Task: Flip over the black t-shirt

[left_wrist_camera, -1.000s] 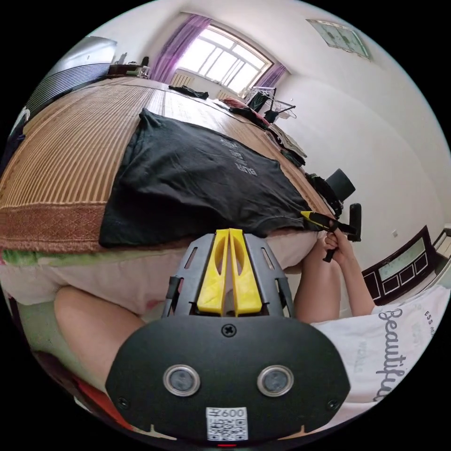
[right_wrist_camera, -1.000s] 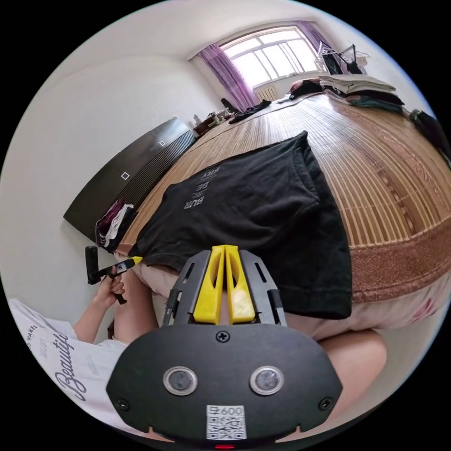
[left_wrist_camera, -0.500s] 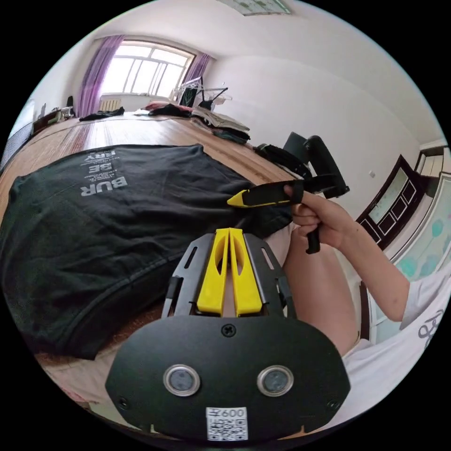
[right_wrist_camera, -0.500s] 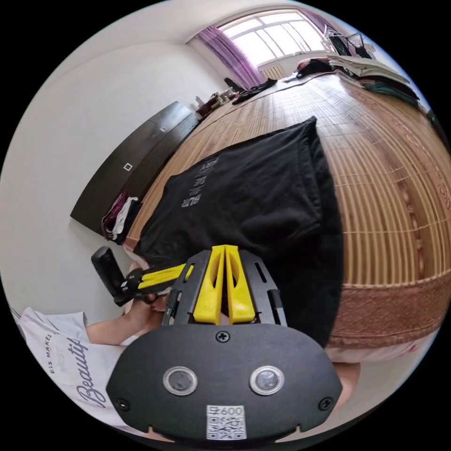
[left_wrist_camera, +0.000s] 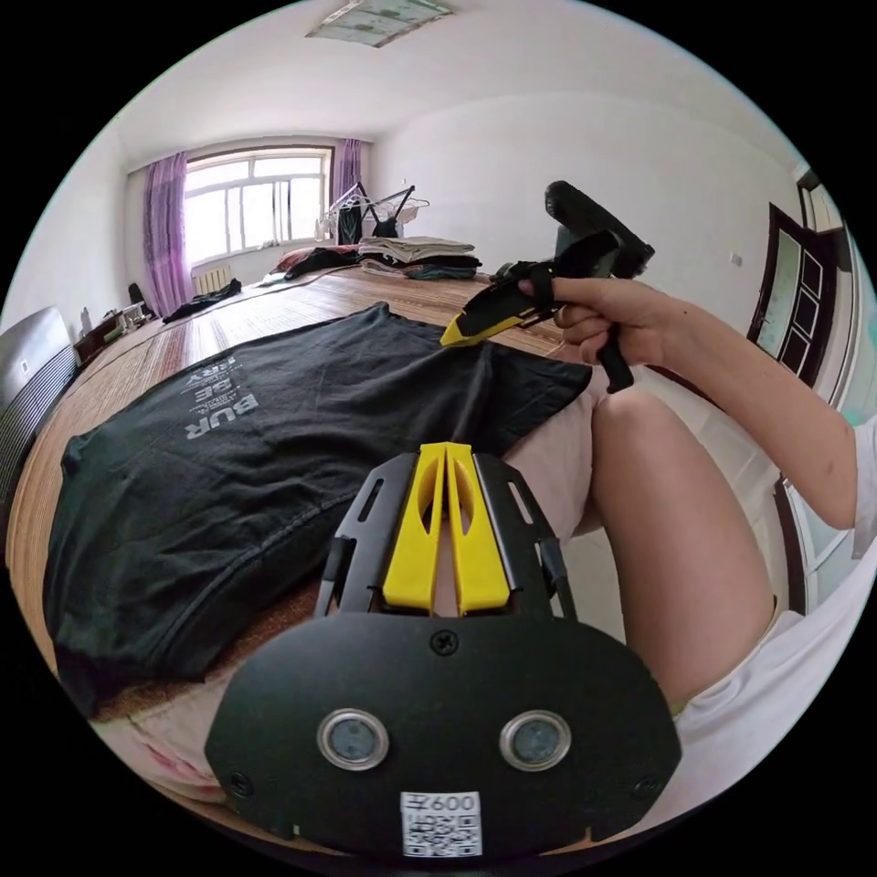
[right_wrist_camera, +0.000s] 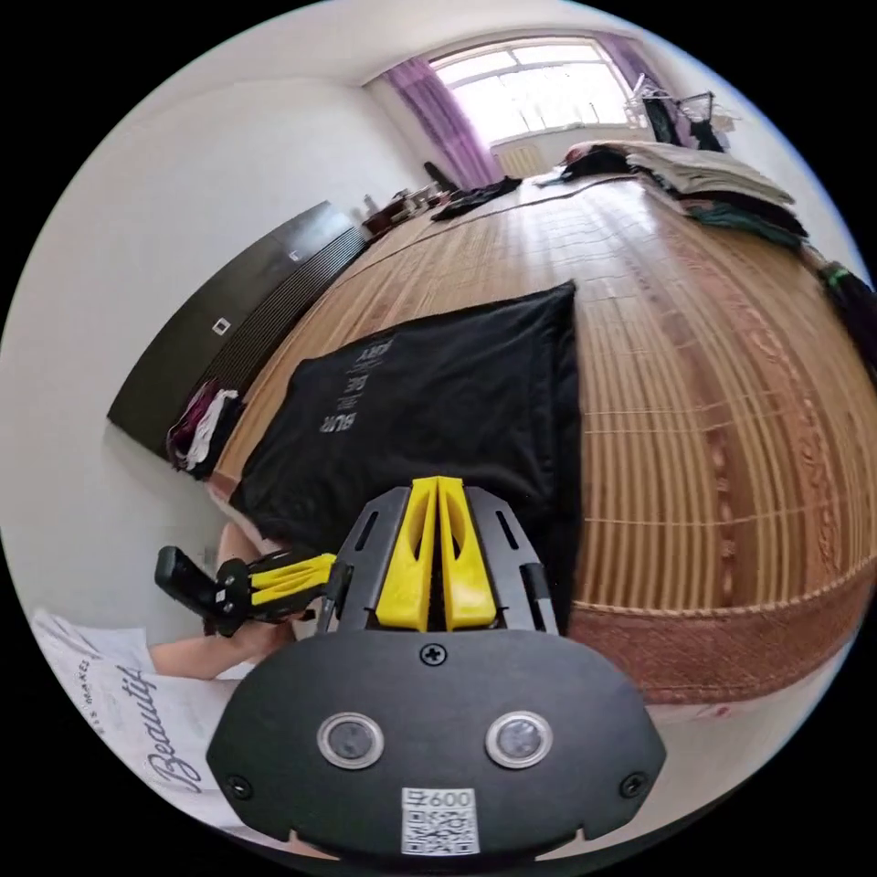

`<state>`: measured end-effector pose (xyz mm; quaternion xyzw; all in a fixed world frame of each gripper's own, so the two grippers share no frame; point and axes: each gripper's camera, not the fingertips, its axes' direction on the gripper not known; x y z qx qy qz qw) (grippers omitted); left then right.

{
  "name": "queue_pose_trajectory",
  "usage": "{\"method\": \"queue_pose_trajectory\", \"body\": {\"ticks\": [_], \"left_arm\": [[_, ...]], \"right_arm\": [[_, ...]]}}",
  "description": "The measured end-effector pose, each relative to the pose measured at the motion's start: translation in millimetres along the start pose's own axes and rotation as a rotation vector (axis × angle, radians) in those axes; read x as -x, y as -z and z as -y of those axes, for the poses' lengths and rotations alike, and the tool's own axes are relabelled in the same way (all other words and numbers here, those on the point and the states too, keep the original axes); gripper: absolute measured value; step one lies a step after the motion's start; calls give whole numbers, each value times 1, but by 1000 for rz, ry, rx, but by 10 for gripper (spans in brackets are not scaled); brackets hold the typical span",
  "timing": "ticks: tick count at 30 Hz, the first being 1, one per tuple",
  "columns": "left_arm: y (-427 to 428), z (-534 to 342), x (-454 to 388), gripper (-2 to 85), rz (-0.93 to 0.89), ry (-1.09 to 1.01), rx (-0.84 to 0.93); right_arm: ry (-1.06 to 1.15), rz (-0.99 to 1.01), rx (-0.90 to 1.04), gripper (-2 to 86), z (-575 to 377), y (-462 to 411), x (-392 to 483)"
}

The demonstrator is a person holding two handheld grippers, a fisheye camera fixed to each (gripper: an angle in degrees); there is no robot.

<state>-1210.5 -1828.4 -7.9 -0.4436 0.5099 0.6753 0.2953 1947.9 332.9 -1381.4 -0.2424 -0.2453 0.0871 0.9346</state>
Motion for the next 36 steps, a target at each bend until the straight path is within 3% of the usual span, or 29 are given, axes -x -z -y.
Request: {"method": "queue_pose_trajectory", "body": {"ticks": [4,7,10,13,19,24,28,31,33,36], "left_arm": [[-6,-4,-5,0,3,-31,20],[-10,-9,-7,0,5,-39,25],[-14,-15,-9,-1,11,-33,12],[-17,-21,-11,0,22,-31,-6],[-24,-28,-11,0,29,-30,-14],[-29,-28,-8,0,13,-29,11],[-33,-31,-5,0,9,-29,4],[-35,-35,-4,1,15,-22,-10],[-36,-36,-3,1,14,-17,-15],[-37,-38,-1,0,13,-17,-23]], "right_arm": [[108,39,222,-9,29,-32,6],[-36,86,183,-9,45,-15,-31],[-172,-28,50,-9,46,24,-59],[-162,-60,-56,-8,39,50,-50],[1,95,74,-8,54,11,2],[-9,78,187,-8,71,-20,8],[-174,-99,12,-8,71,24,-20],[-179,-370,-71,-8,65,47,-6],[-93,-317,-119,-8,63,52,14],[7,-55,-123,-8,71,41,43]]}}
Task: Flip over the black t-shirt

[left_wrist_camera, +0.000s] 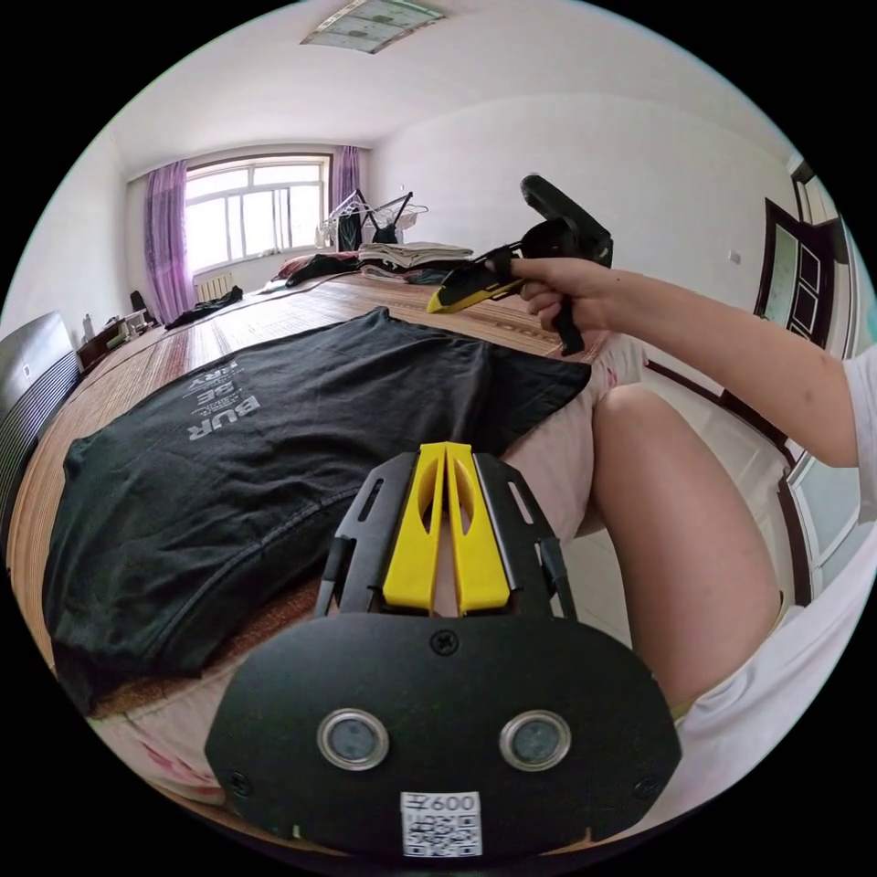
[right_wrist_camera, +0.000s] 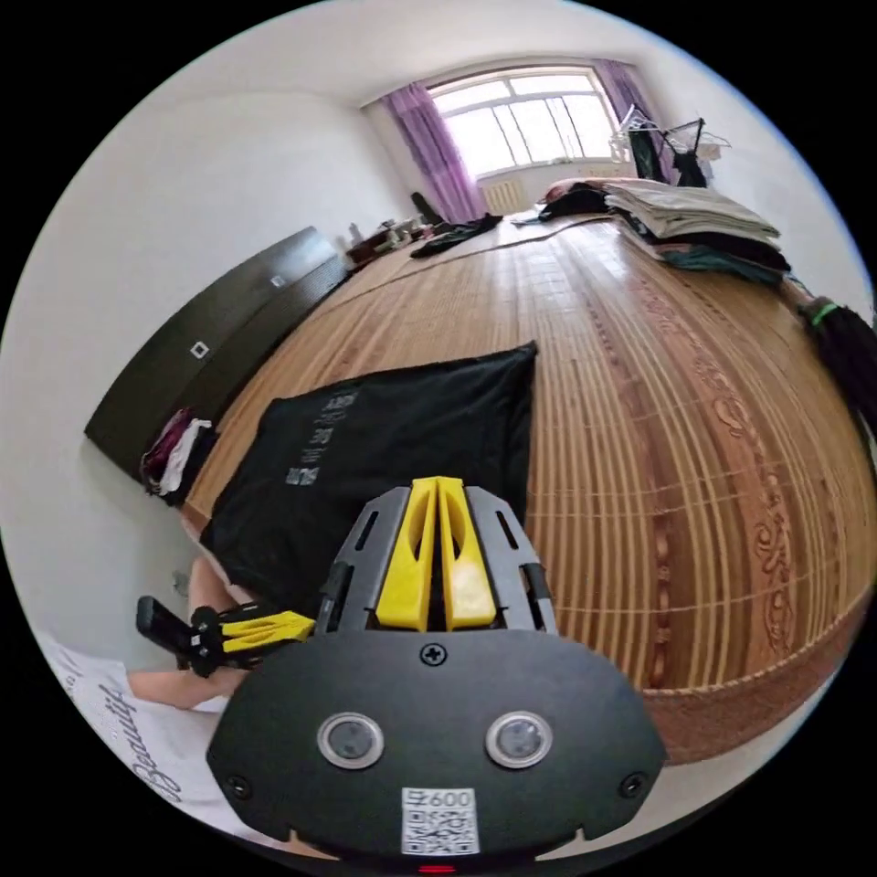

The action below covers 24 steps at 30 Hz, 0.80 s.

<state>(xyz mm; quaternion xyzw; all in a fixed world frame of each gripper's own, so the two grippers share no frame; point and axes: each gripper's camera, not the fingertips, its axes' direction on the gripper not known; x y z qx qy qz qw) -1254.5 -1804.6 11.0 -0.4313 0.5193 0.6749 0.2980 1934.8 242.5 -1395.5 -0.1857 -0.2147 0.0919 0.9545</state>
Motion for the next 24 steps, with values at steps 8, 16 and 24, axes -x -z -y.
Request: {"method": "queue_pose_trajectory", "body": {"ticks": [8,16,24], "left_arm": [[-4,1,8,0,-18,-6,20],[-6,-3,15,0,-18,5,-8],[-8,-3,23,-1,-27,17,-8]], "right_arm": [[-76,47,207,-8,31,-52,-6],[-139,-191,-31,-8,35,31,-30],[18,131,219,-8,69,-39,32]]}}
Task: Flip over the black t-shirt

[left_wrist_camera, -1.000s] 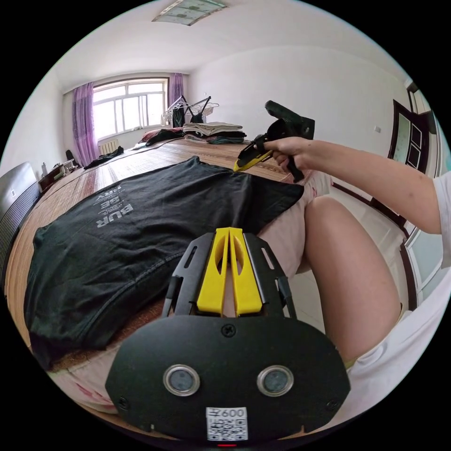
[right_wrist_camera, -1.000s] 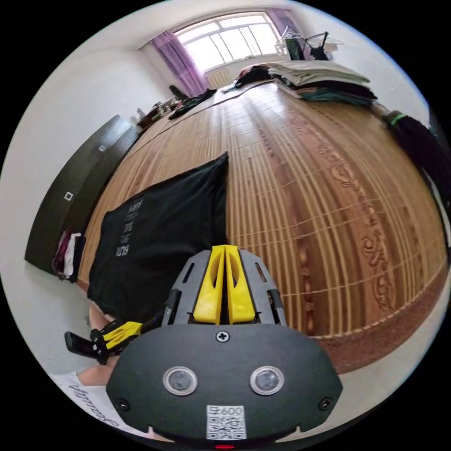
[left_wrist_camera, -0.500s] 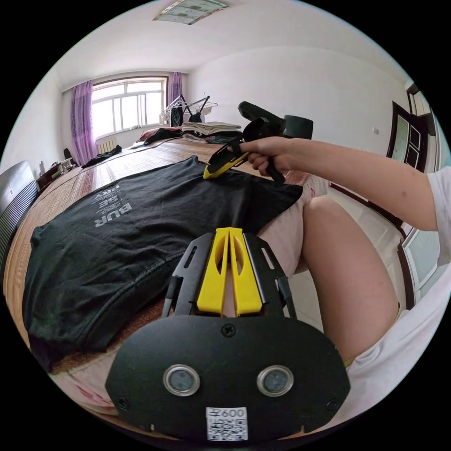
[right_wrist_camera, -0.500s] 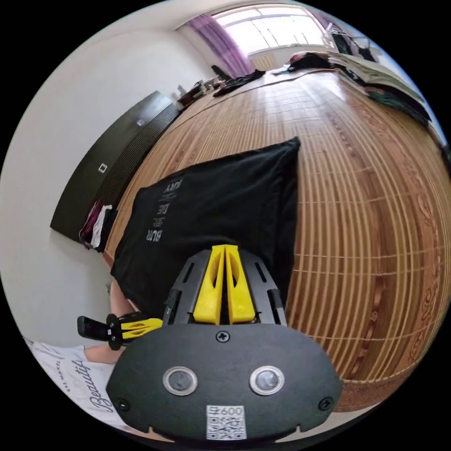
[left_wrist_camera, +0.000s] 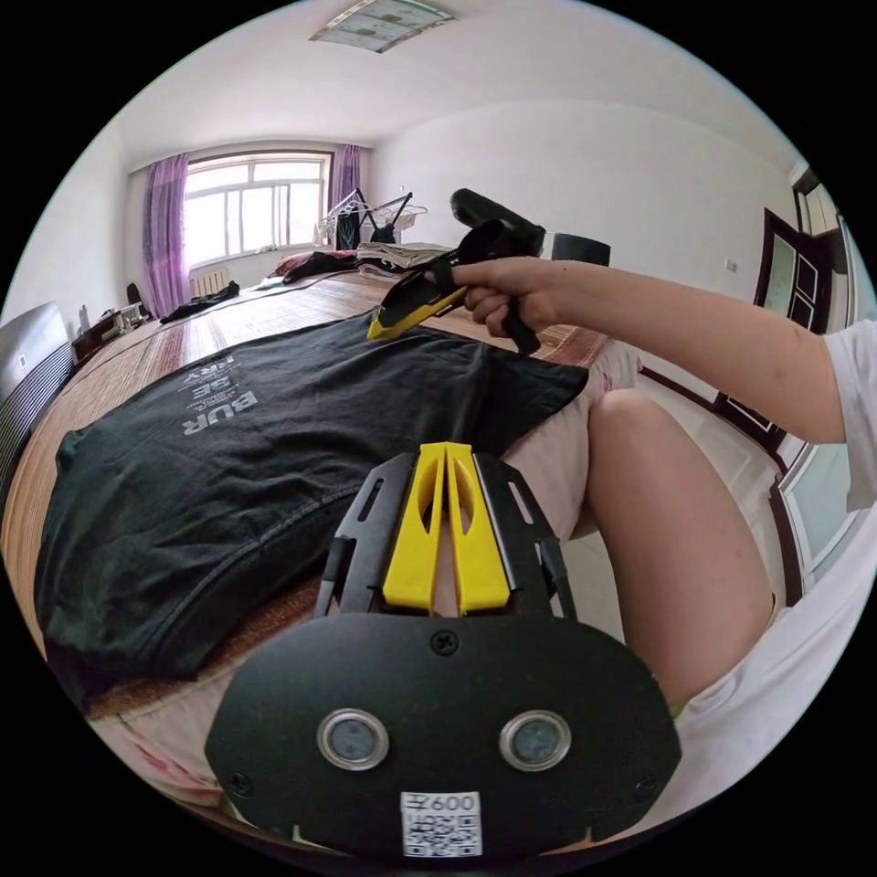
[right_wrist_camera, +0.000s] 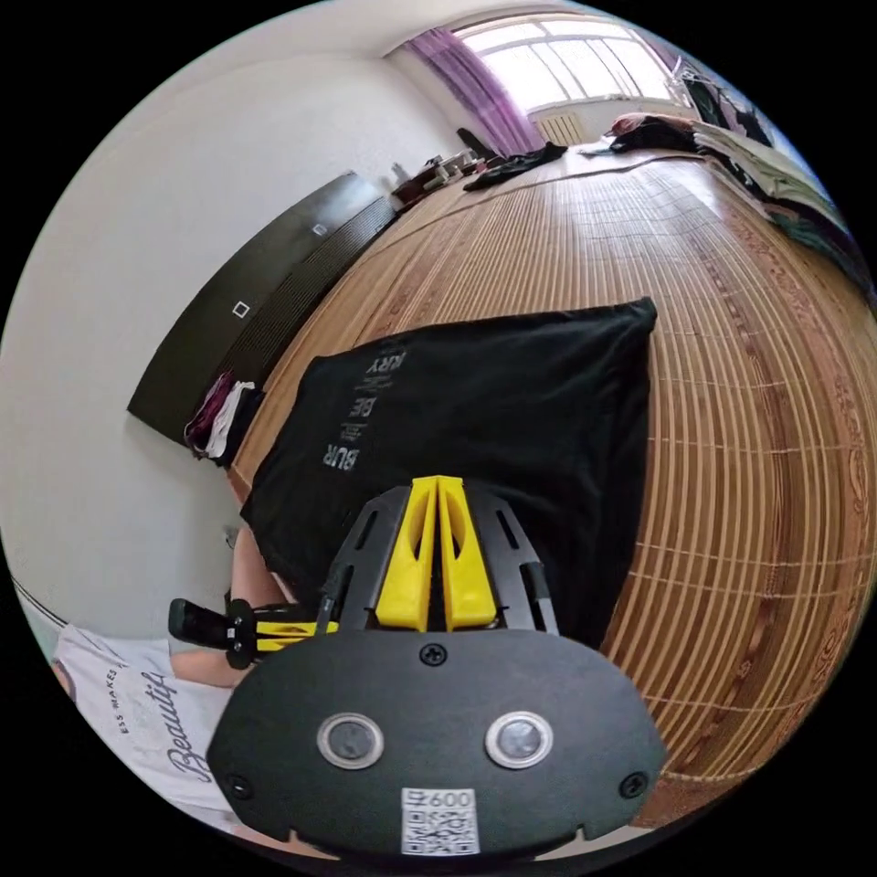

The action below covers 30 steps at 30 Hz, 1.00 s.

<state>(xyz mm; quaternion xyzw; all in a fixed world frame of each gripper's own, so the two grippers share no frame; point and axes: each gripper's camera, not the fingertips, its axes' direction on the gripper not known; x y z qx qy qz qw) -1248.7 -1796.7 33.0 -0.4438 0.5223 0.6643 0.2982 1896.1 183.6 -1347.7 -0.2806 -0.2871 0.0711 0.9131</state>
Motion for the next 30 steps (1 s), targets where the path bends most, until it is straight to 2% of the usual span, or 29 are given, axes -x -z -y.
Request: {"method": "queue_pose_trajectory", "body": {"ticks": [3,5,8,14,20,22,24,28,30], "left_arm": [[0,0,3,0,-6,3,-1],[-1,0,5,0,-7,5,-4],[-1,0,7,0,-6,6,-11],[-1,0,7,1,10,6,-23],[-1,8,13,1,-15,-14,15],[-2,9,15,0,-23,-12,15],[-1,9,14,0,-16,-18,12],[-1,10,15,0,-12,-19,2],[-1,10,17,0,-22,-17,1]], "right_arm": [[-60,-47,32,-8,15,0,-22],[-230,-115,-91,-8,16,35,-58],[-327,-304,-250,-8,7,80,-71],[-81,-21,-131,-8,19,82,-43],[-127,128,-62,-8,52,64,-58],[-165,89,-5,-8,64,61,-73],[-222,76,-33,-8,70,73,-94],[-438,-89,-303,-8,59,136,-135],[-358,-11,-352,-8,63,150,-134]]}}
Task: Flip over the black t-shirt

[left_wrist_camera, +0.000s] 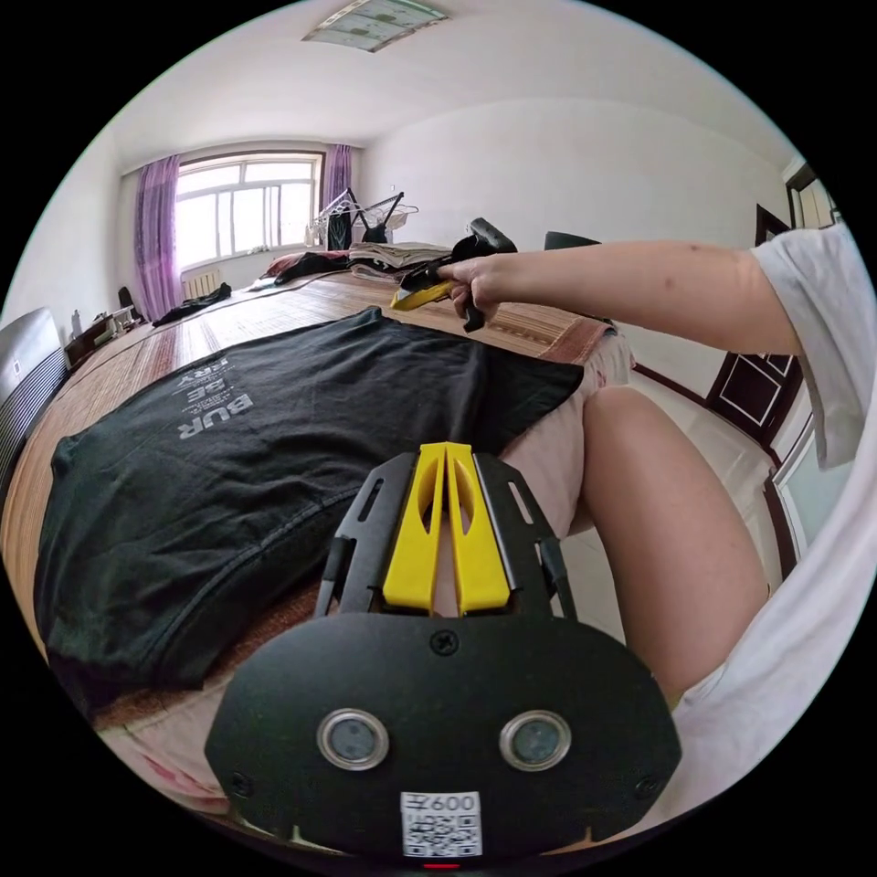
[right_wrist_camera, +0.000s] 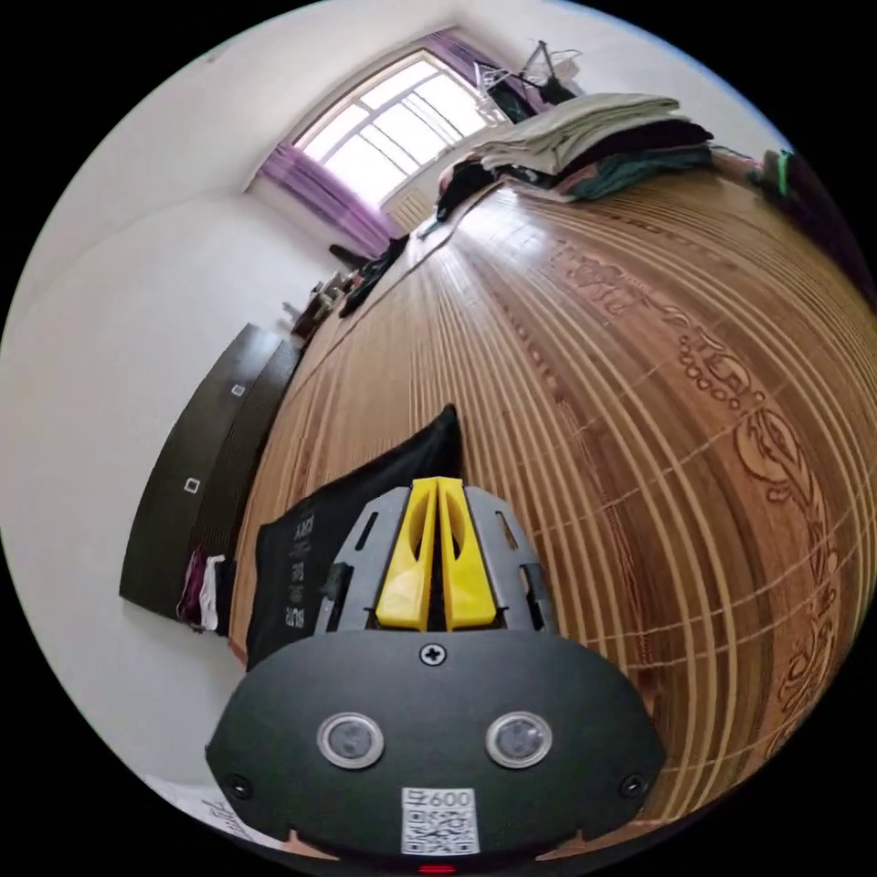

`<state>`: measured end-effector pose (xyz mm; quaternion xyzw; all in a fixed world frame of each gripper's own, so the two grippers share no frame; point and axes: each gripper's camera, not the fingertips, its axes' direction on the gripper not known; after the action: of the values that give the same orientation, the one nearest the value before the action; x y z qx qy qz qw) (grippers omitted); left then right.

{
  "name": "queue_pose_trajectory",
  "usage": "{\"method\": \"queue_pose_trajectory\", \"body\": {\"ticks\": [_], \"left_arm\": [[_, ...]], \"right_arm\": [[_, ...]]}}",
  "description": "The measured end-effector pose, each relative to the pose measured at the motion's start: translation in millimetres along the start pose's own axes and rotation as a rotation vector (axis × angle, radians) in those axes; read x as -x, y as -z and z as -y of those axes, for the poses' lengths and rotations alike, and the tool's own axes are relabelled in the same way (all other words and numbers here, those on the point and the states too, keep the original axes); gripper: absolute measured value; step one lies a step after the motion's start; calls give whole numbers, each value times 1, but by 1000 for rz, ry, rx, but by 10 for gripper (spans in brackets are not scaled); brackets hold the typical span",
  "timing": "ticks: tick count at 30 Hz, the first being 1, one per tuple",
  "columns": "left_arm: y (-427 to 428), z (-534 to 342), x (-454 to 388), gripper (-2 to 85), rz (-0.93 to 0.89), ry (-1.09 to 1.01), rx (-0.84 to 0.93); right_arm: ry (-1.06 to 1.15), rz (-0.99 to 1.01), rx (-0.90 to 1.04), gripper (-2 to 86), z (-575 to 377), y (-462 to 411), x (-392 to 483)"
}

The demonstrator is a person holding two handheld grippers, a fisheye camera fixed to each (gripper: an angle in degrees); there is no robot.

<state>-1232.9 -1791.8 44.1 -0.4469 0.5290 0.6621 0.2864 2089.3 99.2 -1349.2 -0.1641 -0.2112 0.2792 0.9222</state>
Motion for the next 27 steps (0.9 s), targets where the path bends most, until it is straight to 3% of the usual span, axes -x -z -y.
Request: {"method": "queue_pose_trajectory", "body": {"ticks": [2,4,10,12,16,19,24,26,27], "left_arm": [[0,0,0,0,1,1,-6],[1,-1,0,0,7,-4,-16],[2,2,4,0,-16,5,-18],[2,2,5,0,-19,6,-23],[3,4,6,0,-29,16,-30],[4,6,8,0,-43,26,-28],[6,6,3,0,-23,40,-51],[6,6,3,0,-33,46,-58],[7,7,3,0,-37,49,-58]], "right_arm": [[117,223,153,-8,13,-13,13],[175,313,326,-8,19,-36,25],[235,164,501,-9,46,-74,24],[137,179,439,-9,66,-67,3],[-92,110,108,-8,98,-19,-53],[-97,77,12,-8,100,1,-65],[290,295,255,-8,96,-36,2],[416,394,550,-8,85,-78,33],[419,381,609,-8,84,-88,35]]}}
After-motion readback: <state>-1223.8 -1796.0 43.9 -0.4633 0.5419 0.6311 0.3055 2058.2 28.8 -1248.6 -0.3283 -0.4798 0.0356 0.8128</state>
